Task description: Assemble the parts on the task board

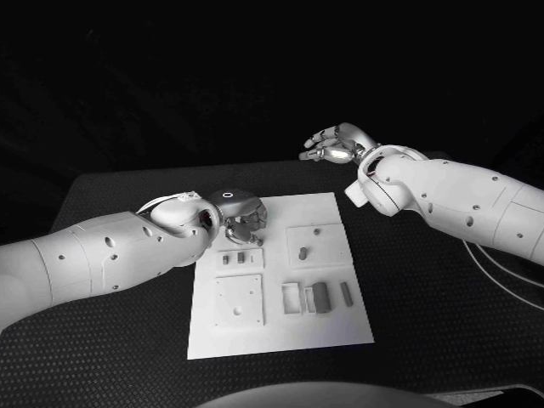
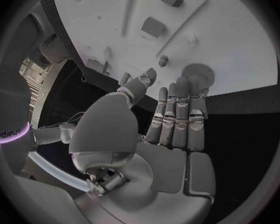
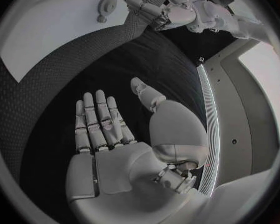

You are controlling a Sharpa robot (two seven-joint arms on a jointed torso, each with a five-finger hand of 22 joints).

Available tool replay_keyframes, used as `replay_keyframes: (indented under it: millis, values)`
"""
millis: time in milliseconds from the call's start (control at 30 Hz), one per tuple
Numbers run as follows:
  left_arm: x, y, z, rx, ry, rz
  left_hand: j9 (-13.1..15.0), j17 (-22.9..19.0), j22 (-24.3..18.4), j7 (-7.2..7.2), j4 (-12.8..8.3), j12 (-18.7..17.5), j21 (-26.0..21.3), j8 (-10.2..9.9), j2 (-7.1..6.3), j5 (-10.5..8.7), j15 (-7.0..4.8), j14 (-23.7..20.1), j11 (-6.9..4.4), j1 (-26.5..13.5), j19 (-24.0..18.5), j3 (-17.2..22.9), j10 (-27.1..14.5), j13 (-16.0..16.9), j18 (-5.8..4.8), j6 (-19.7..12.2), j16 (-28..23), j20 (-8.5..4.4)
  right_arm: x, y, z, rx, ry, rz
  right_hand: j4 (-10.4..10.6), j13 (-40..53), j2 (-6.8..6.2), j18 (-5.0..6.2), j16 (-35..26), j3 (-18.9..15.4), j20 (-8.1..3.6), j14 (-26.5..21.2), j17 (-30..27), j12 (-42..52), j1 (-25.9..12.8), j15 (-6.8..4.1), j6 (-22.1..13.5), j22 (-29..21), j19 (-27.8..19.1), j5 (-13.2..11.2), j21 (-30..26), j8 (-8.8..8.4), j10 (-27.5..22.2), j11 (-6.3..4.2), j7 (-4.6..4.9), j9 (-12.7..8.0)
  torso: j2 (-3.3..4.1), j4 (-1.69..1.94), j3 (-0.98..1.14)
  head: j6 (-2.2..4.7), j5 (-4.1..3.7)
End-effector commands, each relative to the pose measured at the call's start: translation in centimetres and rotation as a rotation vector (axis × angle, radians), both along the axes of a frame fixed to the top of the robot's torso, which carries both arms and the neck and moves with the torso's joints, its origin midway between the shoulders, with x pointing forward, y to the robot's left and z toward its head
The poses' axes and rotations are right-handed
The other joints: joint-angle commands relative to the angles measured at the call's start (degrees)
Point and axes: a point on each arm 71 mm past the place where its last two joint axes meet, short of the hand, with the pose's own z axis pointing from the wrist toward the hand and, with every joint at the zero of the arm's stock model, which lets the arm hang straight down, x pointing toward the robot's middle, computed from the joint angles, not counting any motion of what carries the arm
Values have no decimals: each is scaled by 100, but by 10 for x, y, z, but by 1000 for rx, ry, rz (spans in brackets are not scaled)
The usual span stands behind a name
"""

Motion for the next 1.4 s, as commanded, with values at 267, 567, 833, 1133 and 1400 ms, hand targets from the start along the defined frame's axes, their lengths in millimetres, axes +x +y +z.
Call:
replay_keyframes:
  millis: [267,567,833,1133,1400]
  values:
    - [0,-7,-5,20,-17,-22,-94,411,165,-16,4,-169,254,-4,36,2,-95,376,-43,-11,447,-39,107,-71,144,57,363,-128,-3,6,0,30,4,26,42,-299,24,-79,-165,-74,8,108,-110,-192,49,-14,-55,56,-73,-13,-103,53,170,10,279,-22,3,-9,5,-24,-1]
    - [0,-8,-14,62,52,-10,-175,820,474,-29,5,-265,543,18,111,10,-170,516,-103,10,721,-110,240,-98,241,147,849,-203,-4,9,-1,26,29,37,96,-414,14,-81,-224,-109,20,120,-145,-267,14,-3,-85,71,-85,-14,-143,61,202,20,299,-43,18,-10,0,-52,-11]
    - [5,-5,-19,85,51,8,-240,1074,797,-34,3,-320,835,27,165,6,-220,606,-150,25,932,-160,337,-93,330,197,1207,-265,-6,12,1,32,16,40,119,-453,13,-80,-242,-115,21,125,-155,-287,7,-1,-85,79,-89,-14,-157,71,221,20,312,-50,11,-8,8,-85,-10]
    - [5,-6,-19,80,45,10,-294,1218,1075,-23,21,-378,1012,36,205,18,-227,585,-157,-27,936,-161,393,-81,393,231,1405,-264,-7,13,0,31,25,48,133,-485,10,-79,-258,-120,23,129,-164,-302,8,0,-82,88,-92,-14,-167,80,241,19,322,-55,3,-5,8,-111,-12]
    - [5,-10,-22,76,44,8,-315,1288,1209,-25,20,-384,1116,57,256,38,-253,646,-183,-34,1002,-129,460,-57,428,271,1526,-286,-10,18,1,36,35,66,157,-523,13,-80,-278,-129,26,129,-175,-320,-2,8,-86,98,-98,-14,-180,87,261,21,335,-64,-2,0,5,-123,-7]
